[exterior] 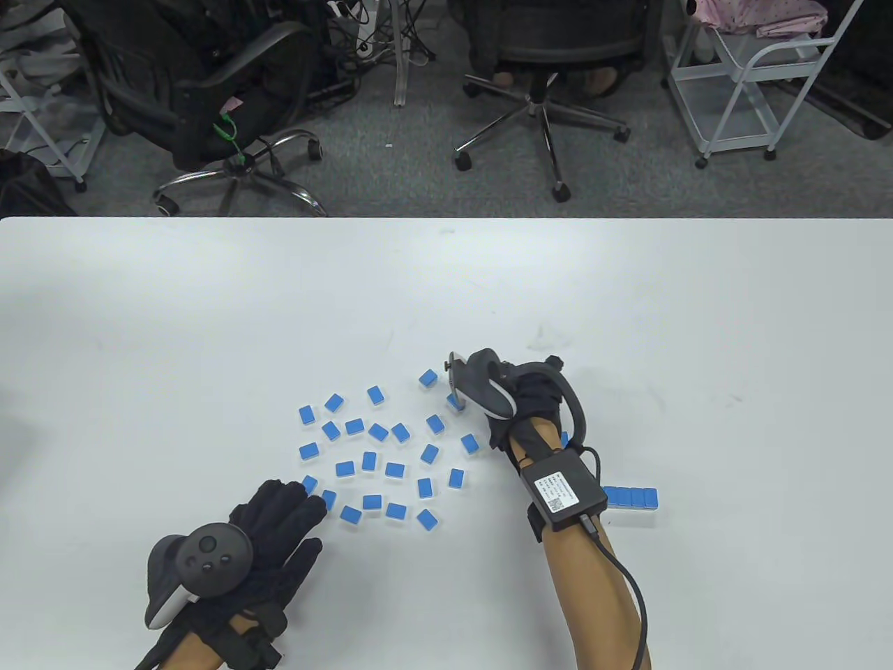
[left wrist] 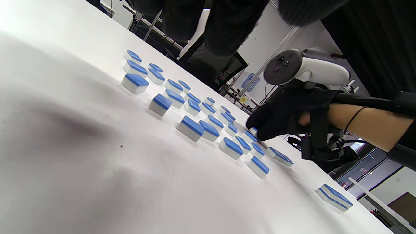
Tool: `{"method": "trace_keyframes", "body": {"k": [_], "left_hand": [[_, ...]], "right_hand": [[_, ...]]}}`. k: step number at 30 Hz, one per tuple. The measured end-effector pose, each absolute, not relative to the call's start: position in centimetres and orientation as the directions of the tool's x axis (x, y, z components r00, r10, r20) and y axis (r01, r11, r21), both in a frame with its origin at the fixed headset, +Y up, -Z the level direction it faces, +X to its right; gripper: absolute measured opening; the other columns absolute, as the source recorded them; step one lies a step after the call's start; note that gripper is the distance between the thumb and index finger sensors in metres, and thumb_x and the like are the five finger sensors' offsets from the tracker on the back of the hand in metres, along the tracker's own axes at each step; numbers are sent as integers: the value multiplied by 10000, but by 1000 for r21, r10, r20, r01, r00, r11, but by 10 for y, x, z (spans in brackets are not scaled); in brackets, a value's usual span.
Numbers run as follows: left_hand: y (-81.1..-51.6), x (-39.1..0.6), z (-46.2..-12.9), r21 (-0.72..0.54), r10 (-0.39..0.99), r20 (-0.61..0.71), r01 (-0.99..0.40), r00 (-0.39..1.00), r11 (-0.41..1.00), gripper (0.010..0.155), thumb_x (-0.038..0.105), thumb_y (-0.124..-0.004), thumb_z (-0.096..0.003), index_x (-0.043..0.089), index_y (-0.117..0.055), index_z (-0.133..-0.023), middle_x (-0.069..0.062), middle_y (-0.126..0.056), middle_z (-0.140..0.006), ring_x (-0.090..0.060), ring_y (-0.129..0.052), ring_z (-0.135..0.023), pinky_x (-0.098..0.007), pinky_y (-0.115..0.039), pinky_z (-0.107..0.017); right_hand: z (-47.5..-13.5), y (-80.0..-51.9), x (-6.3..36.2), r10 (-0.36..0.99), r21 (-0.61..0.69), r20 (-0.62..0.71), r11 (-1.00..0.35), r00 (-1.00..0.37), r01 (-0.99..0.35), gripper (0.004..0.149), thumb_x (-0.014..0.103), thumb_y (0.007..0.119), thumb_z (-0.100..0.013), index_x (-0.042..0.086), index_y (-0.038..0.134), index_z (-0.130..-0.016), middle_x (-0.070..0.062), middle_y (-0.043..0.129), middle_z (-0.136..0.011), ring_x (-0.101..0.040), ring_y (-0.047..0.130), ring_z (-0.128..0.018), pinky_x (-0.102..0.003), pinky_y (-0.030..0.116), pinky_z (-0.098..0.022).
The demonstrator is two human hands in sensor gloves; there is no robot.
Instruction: Build mahjong tile wall
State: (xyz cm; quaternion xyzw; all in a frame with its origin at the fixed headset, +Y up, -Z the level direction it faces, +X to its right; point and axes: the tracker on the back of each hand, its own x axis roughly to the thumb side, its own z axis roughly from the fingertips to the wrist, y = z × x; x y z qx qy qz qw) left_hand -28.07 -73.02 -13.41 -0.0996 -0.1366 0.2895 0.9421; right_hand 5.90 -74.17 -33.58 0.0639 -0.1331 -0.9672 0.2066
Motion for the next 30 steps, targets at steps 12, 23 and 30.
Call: {"method": "trace_keyframes", "body": {"k": [12, 23, 30], "left_hand": [[-731, -279, -135, -276, 575, 195, -518, 794, 809, 663, 591, -556, -511, 298, -576, -1105, -40, -426, -1216, -345, -277, -1137, -652, -250, -774], [-731, -278, -133, -284, 580, 193, -520, 792, 805, 663, 591, -556, -512, 299, -574, -1106, -43, -425, -1216, -345, -274, -1138, -652, -249, -774], [-731, -280, -134, -284, 581, 188, -522, 792, 804, 666, 590, -557, -511, 294, -575, -1108, -44, -426, -1215, -346, -274, -1137, -652, -248, -773]], "right_hand": [[-315, -740, 167, -284, 419, -155, -886, -946, 198, 525, 389, 956, -292, 321, 820, -794, 100, 1019, -693, -154, 955, -802, -541, 645, -748], [-305, -742, 158, -240, 349, -68, -915, -968, 202, 514, 396, 975, -267, 328, 850, -761, 113, 1036, -648, -135, 976, -771, -536, 666, -735], [-305, -743, 156, -236, 347, -48, -915, -971, 205, 515, 395, 969, -271, 349, 838, -767, 120, 1027, -661, -132, 962, -789, -542, 658, -740]]}}
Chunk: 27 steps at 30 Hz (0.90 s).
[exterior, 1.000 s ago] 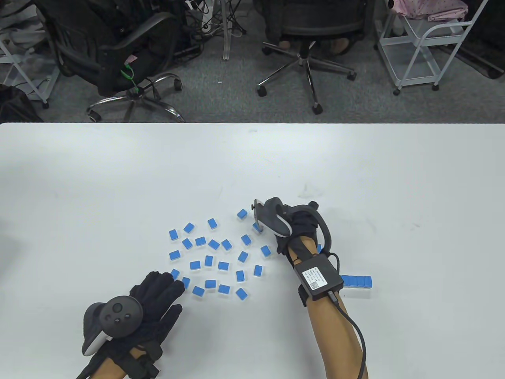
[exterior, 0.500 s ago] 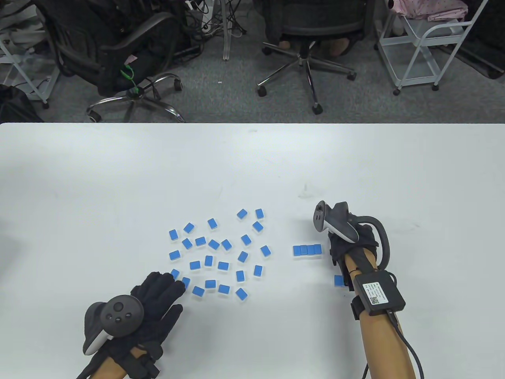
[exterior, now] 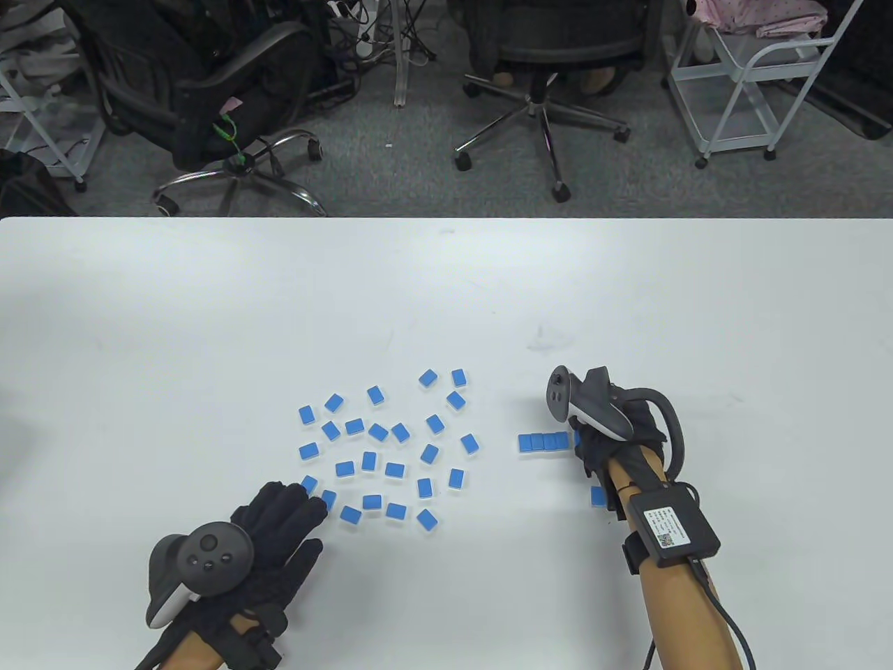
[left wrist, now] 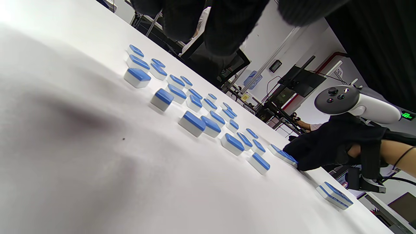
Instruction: Build mahjong tile wall
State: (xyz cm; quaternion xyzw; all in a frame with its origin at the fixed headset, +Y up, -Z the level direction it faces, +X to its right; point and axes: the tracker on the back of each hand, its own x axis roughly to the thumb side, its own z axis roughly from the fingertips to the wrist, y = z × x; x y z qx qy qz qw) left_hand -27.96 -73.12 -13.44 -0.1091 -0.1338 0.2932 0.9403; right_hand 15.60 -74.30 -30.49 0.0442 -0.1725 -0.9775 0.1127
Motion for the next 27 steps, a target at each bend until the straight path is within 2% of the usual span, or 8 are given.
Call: {"method": "trace_keyframes", "body": {"k": [12, 19, 27], "left_hand": [[-731, -280, -133, -283, 581, 188, -523, 792, 804, 666, 590, -557, -511, 292, -579, -1107, -45, -427, -1215, -346, -277, -1137, -652, -249, -773], [-731, -279, -133, -281, 579, 193, -521, 792, 806, 662, 589, -557, -512, 296, -576, -1105, -44, -428, -1215, -346, -277, -1137, -651, -250, -773], [-731, -280, -132, -278, 577, 194, -520, 793, 808, 665, 589, -557, -512, 292, -578, -1107, -44, -428, -1215, -347, -278, -1136, -652, -250, -773]], "right_hand": [[-305, -742, 148, -241, 363, -32, -907, -970, 214, 518, 394, 961, -278, 353, 828, -777, 126, 1019, -676, -130, 949, -805, -545, 648, -745], [-301, -743, 145, -280, 346, -3, -901, -960, 262, 527, 396, 955, -282, 364, 813, -788, 136, 1010, -690, -125, 942, -814, -540, 652, -742], [-296, -730, 140, -255, 351, 1, -905, -967, 239, 640, 443, 925, -281, 358, 716, -880, 91, 962, -783, -203, 885, -864, -571, 592, -756]]}}
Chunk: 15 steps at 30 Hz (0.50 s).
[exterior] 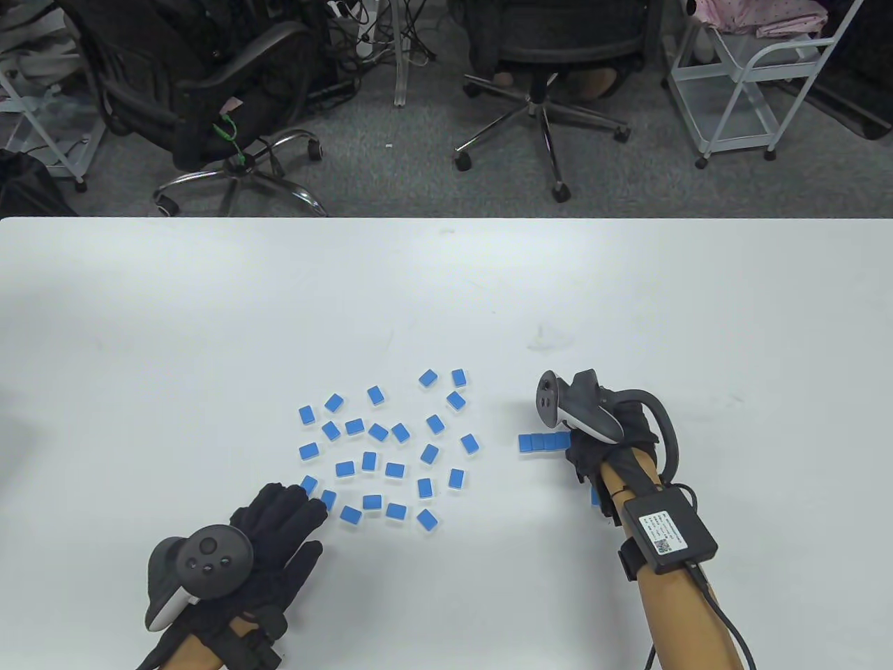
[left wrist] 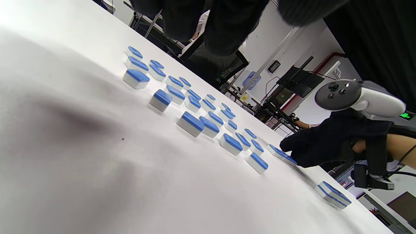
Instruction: Build mahjong tile wall
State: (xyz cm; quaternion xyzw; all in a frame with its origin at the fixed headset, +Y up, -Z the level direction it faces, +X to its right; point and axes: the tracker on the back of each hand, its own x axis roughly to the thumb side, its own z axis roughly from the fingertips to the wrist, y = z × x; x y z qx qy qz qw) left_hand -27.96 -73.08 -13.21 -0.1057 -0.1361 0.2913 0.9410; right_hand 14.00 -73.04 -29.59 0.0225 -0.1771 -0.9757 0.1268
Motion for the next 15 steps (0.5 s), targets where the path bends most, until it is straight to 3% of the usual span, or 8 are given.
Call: {"method": "trace_keyframes", "body": {"k": [3, 8, 11, 15], "left_hand": [[-731, -279, -132, -279, 578, 198, -520, 791, 807, 664, 590, -557, -512, 295, -576, -1106, -45, -428, -1215, -347, -277, -1137, -653, -250, -773], [-731, -280, -133, -280, 579, 192, -521, 792, 806, 664, 589, -557, -512, 295, -575, -1107, -43, -428, -1215, -344, -277, -1137, -652, -249, -773], [-731, -280, -133, -280, 578, 191, -520, 794, 807, 664, 590, -557, -512, 296, -574, -1107, -44, -427, -1215, -345, -276, -1137, -651, -248, -774], [-731, -281, -132, -280, 577, 193, -519, 794, 808, 662, 590, -557, -512, 297, -575, -1106, -45, -429, -1215, -346, -277, -1137, -653, -249, -772]], "right_hand": [[-286, -714, 122, -225, 251, 33, -941, -974, 226, 615, 449, 883, -309, 334, 713, -889, 60, 956, -784, -232, 883, -850, -573, 596, -744], [-253, -706, 52, -188, 139, 268, -963, -945, 231, 536, 462, 861, -320, 293, 807, -825, 46, 1012, -681, -244, 980, -680, -519, 748, -617], [-235, -712, 13, -299, 94, 366, -930, -881, 355, 533, 481, 878, -300, 270, 847, -789, 47, 1038, -623, -239, 1022, -603, -502, 802, -552], [-227, -726, -22, -406, 40, 380, -890, -831, 454, 624, 513, 878, -282, 248, 804, -842, 33, 1022, -674, -244, 1023, -594, -497, 815, -523]]}}
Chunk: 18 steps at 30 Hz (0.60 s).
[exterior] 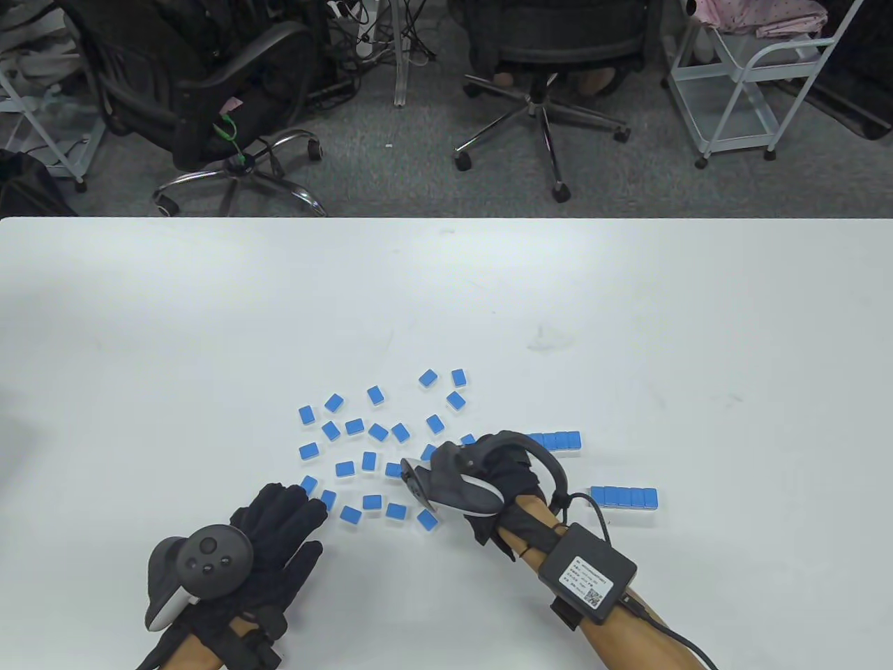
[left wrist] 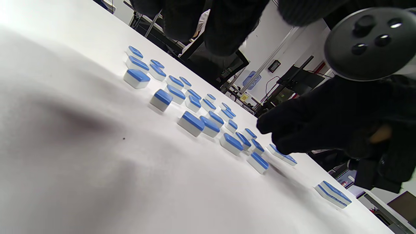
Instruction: Build mahjong tile wall
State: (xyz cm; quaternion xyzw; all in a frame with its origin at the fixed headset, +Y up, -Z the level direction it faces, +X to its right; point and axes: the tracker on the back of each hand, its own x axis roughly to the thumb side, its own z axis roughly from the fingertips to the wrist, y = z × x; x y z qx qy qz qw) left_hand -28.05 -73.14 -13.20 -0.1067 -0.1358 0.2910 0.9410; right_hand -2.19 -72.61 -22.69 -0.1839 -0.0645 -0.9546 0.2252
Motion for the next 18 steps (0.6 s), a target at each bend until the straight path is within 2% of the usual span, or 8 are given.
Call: {"method": "trace_keyframes", "body": {"k": [4, 9, 13, 18], "left_hand": [[-731, -281, -132, -276, 578, 193, -522, 793, 807, 667, 590, -557, -512, 291, -577, -1108, -45, -425, -1215, -347, -274, -1137, -652, -248, -773], [-731, -281, -134, -275, 575, 203, -518, 792, 810, 665, 590, -557, -512, 293, -577, -1107, -44, -429, -1215, -347, -277, -1137, -652, -250, -773], [-730, -280, -134, -276, 575, 207, -517, 792, 811, 661, 590, -557, -512, 298, -575, -1104, -46, -427, -1215, -347, -277, -1136, -652, -251, -772], [-731, -281, -133, -273, 576, 205, -518, 792, 810, 664, 590, -557, -512, 295, -576, -1106, -44, -426, -1215, -347, -275, -1137, -652, -249, -773]], "right_hand": [[-232, -741, -29, -448, 54, 360, -866, -818, 498, 609, 481, 909, -281, 242, 815, -834, 28, 1024, -675, -247, 1021, -596, -500, 811, -527], [-233, -749, -25, -390, 81, 363, -892, -847, 445, 574, 433, 940, -279, 208, 844, -798, 28, 1030, -635, -241, 1029, -579, -498, 816, -525], [-231, -747, -14, -443, 51, 377, -867, -813, 496, 568, 497, 917, -279, 256, 841, -787, 63, 1023, -622, -219, 1020, -601, -492, 806, -556], [-259, -716, 46, -297, 82, 144, -947, -944, 311, 549, 472, 899, -311, 319, 778, -825, 51, 954, -746, -260, 909, -785, -552, 689, -678]]}}
